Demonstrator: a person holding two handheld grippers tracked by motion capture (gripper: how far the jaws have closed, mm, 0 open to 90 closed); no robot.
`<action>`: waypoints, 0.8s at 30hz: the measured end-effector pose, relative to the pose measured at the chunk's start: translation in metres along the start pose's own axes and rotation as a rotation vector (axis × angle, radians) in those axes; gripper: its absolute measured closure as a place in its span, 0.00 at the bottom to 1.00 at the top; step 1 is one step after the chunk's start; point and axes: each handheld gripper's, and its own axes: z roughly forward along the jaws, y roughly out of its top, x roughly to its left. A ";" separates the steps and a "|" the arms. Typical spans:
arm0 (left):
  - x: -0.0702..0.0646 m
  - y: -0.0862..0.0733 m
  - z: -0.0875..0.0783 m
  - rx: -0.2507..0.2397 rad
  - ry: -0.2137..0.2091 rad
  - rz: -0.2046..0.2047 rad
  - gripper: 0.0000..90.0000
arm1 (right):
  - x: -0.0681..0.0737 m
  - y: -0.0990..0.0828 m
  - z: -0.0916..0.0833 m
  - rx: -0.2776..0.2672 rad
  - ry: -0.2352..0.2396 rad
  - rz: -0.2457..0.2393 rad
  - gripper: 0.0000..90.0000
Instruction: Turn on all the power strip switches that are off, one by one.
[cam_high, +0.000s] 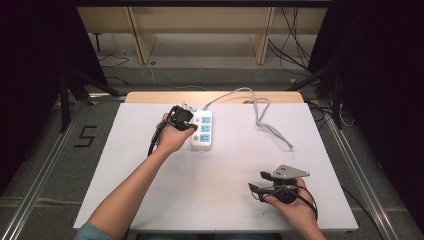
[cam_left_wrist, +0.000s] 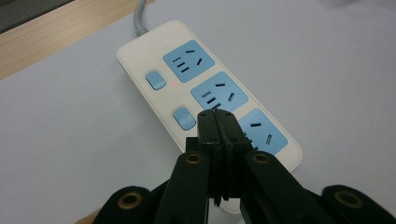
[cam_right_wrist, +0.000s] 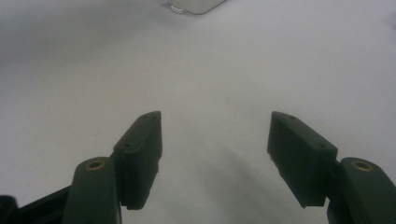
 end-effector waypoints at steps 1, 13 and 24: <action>0.000 0.000 0.000 0.003 0.000 0.002 0.99 | 0.000 0.000 0.000 0.000 0.000 0.000 0.40; -0.003 -0.003 0.003 0.021 -0.006 0.005 0.99 | 0.000 0.000 0.000 0.003 -0.001 0.003 0.40; -0.005 -0.004 0.007 0.035 -0.005 0.001 0.99 | 0.000 0.000 0.000 0.005 -0.001 0.003 0.40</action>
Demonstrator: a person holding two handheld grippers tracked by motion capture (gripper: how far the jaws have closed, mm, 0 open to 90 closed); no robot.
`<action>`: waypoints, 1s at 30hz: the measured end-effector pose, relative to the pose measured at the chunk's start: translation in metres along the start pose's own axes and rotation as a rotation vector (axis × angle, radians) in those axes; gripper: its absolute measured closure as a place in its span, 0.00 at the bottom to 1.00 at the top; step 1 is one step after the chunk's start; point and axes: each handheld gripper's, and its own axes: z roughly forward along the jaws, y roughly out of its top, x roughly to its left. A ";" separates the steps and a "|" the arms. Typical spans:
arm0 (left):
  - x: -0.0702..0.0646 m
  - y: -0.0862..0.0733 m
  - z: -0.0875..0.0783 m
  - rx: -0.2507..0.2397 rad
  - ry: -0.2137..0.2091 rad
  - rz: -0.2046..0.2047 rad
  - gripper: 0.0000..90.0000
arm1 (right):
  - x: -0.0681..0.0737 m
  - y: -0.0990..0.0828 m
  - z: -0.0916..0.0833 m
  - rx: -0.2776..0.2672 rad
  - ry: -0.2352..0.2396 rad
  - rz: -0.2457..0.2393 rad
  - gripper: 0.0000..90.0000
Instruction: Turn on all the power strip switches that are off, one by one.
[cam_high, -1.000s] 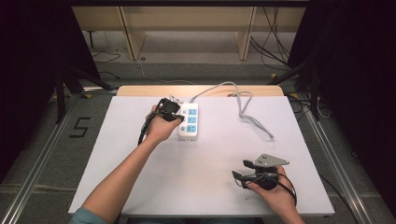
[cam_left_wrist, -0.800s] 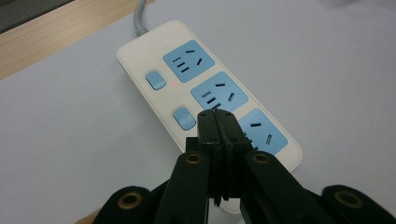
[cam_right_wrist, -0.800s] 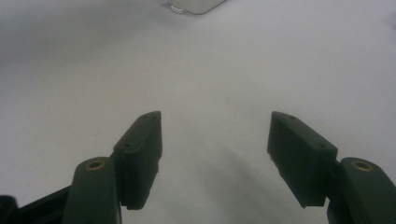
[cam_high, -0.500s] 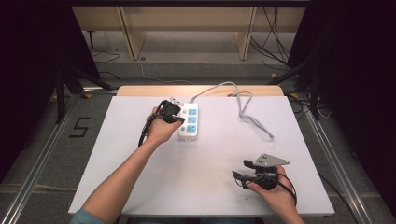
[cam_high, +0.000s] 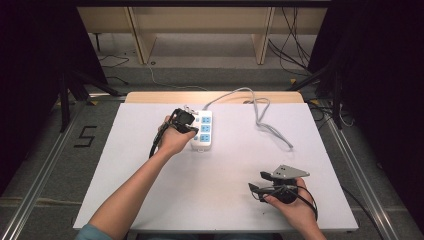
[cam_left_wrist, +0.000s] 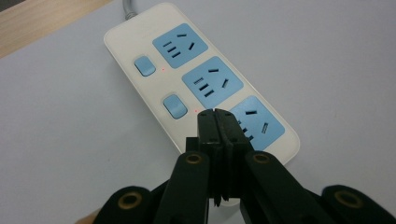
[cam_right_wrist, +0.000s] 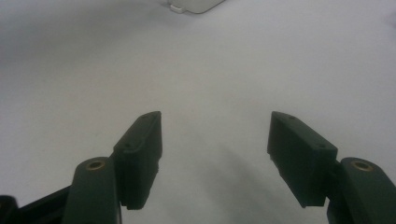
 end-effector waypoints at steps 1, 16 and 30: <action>0.000 0.000 0.000 0.004 -0.002 0.001 0.99 | 0.000 0.000 0.000 0.000 0.000 0.000 0.41; 0.000 -0.002 0.007 0.018 -0.004 -0.010 0.99 | 0.000 0.000 0.000 -0.001 0.001 -0.001 0.41; 0.001 -0.004 0.013 0.040 0.012 -0.017 0.99 | 0.000 0.000 0.000 -0.001 0.002 -0.002 0.41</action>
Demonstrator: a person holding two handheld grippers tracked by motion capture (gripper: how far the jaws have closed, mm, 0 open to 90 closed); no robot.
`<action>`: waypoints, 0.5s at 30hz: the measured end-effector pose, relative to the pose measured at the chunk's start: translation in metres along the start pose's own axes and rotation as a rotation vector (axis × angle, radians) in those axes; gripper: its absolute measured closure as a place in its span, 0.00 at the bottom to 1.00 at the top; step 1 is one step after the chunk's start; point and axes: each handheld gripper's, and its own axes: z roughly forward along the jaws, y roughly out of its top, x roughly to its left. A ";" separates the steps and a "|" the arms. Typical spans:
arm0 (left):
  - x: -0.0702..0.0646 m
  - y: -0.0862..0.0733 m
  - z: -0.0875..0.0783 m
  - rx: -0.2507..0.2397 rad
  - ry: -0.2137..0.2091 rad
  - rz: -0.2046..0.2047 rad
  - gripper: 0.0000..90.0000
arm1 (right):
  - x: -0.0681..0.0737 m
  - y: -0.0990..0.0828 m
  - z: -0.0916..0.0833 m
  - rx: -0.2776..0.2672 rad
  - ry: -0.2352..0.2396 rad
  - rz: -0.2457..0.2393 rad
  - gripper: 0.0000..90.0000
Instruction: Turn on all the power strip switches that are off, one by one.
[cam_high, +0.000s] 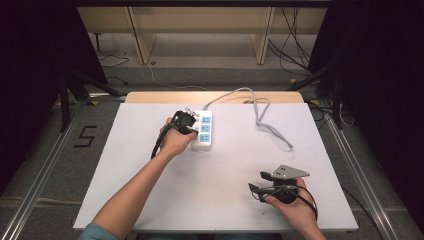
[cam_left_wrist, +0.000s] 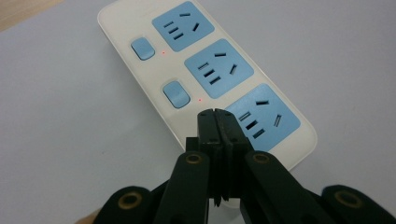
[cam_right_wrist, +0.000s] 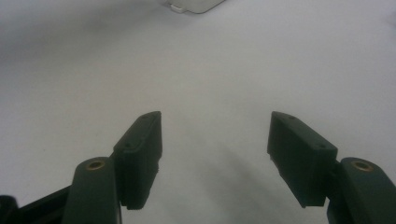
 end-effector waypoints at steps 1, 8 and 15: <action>0.000 0.000 0.000 0.001 0.003 0.000 0.99 | 0.000 0.000 0.000 -0.001 0.001 -0.002 0.40; -0.001 0.001 0.001 0.014 0.017 0.009 1.00 | 0.000 0.000 0.000 0.002 0.001 -0.004 0.41; -0.003 0.002 0.002 0.026 0.033 0.016 1.00 | 0.001 0.000 0.000 0.002 0.000 -0.003 0.40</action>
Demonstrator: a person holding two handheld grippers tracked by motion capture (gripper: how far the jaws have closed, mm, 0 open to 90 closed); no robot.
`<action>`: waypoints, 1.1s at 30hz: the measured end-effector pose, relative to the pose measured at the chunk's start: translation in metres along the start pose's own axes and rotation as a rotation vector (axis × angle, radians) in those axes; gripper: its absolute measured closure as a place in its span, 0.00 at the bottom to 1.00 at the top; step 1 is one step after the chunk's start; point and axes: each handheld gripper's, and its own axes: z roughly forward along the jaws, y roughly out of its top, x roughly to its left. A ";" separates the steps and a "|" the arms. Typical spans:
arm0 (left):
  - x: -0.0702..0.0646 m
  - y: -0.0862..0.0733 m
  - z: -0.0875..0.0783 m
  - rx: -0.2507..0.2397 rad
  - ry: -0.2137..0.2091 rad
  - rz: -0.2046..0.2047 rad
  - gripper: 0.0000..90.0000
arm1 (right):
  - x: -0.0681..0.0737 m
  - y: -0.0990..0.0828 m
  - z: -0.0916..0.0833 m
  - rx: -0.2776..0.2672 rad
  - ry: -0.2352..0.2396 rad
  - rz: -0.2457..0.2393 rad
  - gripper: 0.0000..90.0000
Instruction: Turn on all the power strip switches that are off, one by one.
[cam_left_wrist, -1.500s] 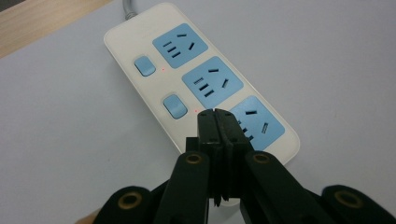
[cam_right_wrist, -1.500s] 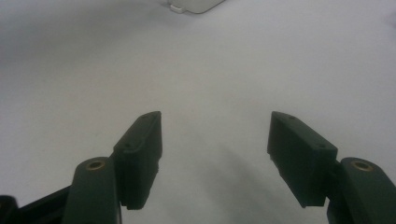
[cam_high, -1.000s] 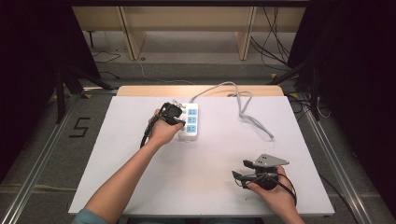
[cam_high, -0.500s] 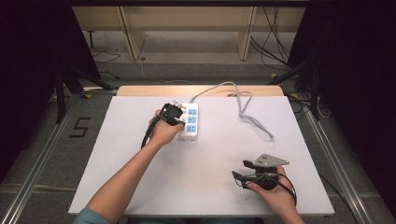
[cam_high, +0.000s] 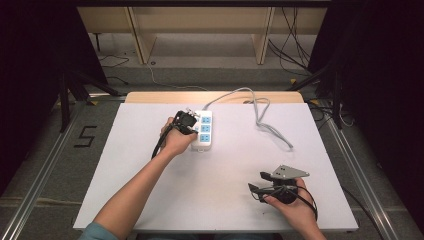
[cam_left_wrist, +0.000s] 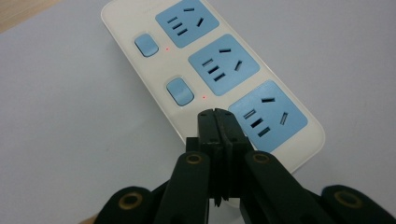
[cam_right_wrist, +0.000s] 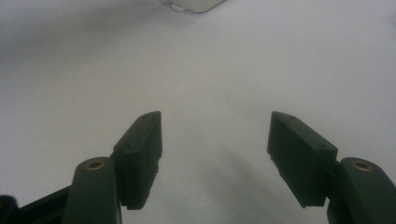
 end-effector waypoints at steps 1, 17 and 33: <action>-0.001 0.000 0.000 0.005 0.005 0.003 1.00 | 0.000 0.000 0.000 0.000 0.000 0.000 0.40; -0.005 0.002 0.001 0.022 0.036 0.030 1.00 | 0.000 0.000 0.001 0.001 0.004 -0.003 0.40; -0.010 0.006 0.004 0.018 0.018 0.040 1.00 | -0.001 0.000 0.001 0.002 0.005 0.001 0.41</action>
